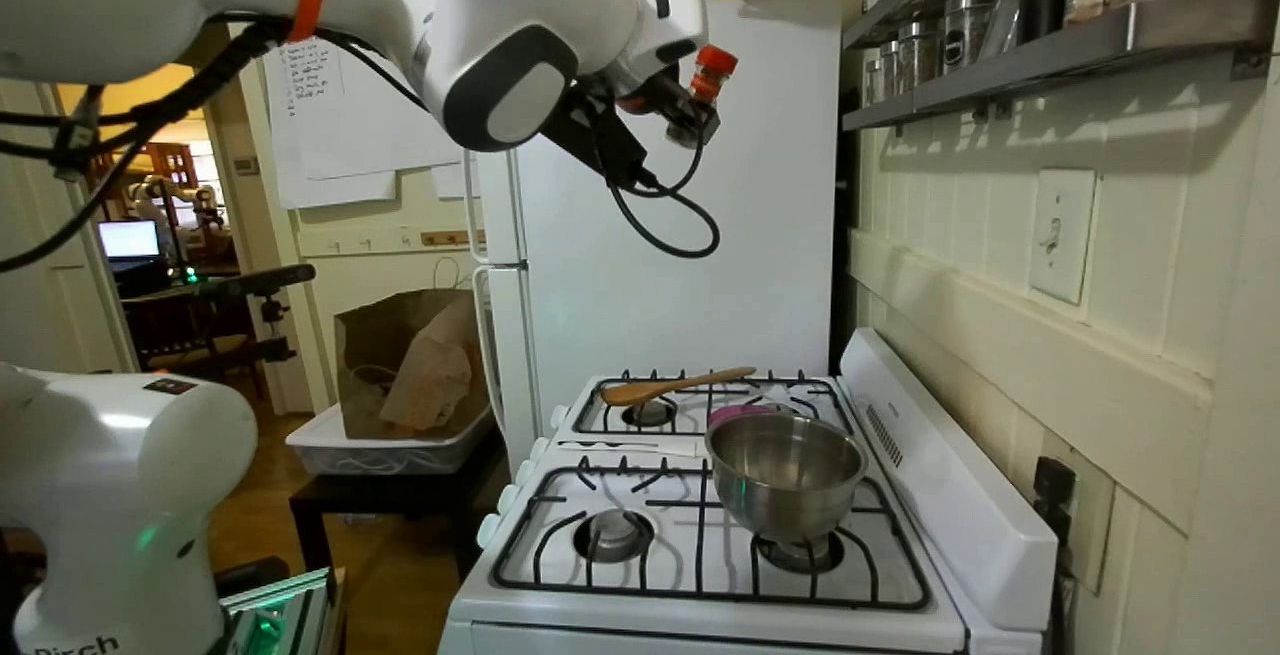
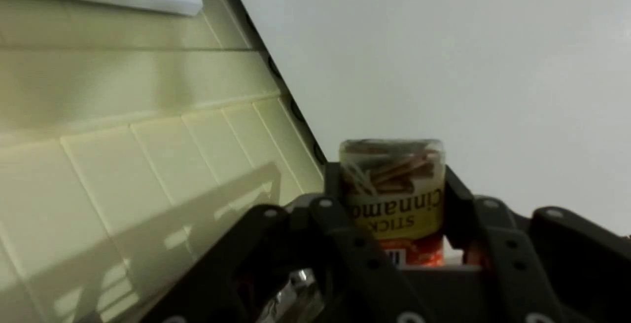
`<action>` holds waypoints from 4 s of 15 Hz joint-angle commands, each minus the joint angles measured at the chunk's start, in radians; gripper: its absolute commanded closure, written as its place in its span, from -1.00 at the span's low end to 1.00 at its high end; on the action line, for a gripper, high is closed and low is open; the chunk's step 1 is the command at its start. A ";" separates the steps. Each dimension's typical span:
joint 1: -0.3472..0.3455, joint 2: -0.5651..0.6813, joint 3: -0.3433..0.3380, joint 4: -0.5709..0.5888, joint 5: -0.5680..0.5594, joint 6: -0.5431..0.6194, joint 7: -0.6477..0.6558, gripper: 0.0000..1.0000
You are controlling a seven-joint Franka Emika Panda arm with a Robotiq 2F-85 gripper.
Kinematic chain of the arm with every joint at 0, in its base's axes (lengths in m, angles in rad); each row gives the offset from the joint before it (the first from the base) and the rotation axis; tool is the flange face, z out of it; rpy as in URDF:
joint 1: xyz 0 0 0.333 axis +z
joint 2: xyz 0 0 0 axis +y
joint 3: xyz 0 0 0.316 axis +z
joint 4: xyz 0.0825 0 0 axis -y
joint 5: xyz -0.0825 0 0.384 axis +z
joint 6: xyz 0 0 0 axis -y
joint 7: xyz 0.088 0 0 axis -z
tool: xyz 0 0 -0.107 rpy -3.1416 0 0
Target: Remove the left orange bottle from the shelf
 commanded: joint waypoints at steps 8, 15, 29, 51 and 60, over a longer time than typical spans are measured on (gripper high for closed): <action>0.162 0.021 -0.144 -0.234 0.091 0.014 -0.153 0.55; 0.228 0.019 -0.270 -0.364 0.039 0.103 -0.332 0.55; 0.400 0.028 -0.466 -0.362 -0.121 0.133 -0.492 0.55; 0.761 -0.047 -0.963 -0.363 -0.382 0.461 -0.723 0.55; 0.746 -0.039 -0.933 -0.359 -0.374 0.450 -0.679 0.05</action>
